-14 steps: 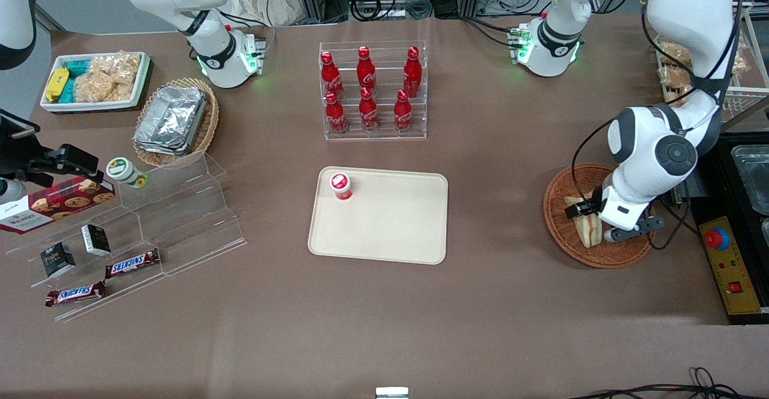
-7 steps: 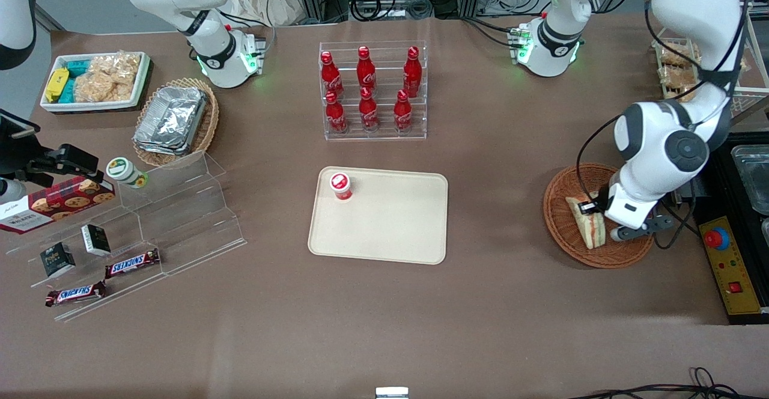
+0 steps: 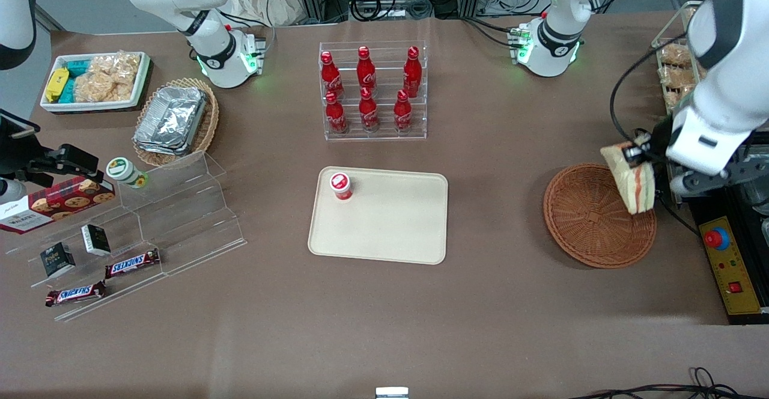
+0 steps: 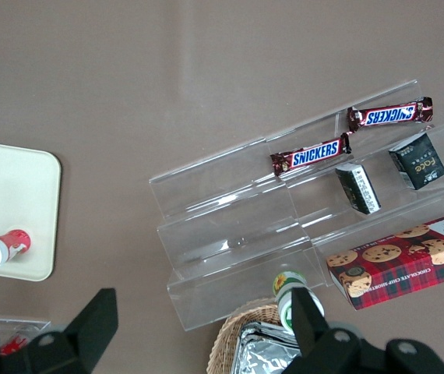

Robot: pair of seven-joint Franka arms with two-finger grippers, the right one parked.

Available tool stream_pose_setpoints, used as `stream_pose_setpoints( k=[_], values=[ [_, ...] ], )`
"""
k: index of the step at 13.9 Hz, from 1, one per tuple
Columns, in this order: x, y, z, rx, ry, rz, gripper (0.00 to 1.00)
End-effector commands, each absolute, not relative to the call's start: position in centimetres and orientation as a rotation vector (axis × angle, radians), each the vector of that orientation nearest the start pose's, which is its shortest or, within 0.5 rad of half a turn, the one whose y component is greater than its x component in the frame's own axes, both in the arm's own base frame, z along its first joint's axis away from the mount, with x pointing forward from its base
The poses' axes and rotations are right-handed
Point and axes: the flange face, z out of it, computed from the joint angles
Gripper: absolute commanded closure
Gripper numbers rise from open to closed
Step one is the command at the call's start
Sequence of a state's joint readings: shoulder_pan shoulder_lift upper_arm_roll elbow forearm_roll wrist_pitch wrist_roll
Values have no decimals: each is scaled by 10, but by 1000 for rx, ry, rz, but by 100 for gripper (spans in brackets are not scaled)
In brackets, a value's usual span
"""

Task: Place sandwich from basket to tray
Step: 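Lift the sandwich out of the basket with the left gripper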

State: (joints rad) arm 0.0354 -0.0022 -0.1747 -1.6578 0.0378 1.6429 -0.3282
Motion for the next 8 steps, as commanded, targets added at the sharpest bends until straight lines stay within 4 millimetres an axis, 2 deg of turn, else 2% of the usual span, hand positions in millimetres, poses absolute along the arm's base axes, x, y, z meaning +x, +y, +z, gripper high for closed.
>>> stream_pose_setpoints(
  k=[1, 3, 4, 6, 7, 8],
  values=[
    [546, -124, 638, -3100, -287, 23, 95],
    [527, -180, 671, -3125, -342, -35, 97],
    [516, -212, 676, -3146, -381, -34, 97],
    [499, -272, 662, -3151, -414, 8, 97],
    [496, -299, 646, -3153, -409, 40, 97],
    [501, -322, 628, -3167, -417, 34, 97]
  ],
)
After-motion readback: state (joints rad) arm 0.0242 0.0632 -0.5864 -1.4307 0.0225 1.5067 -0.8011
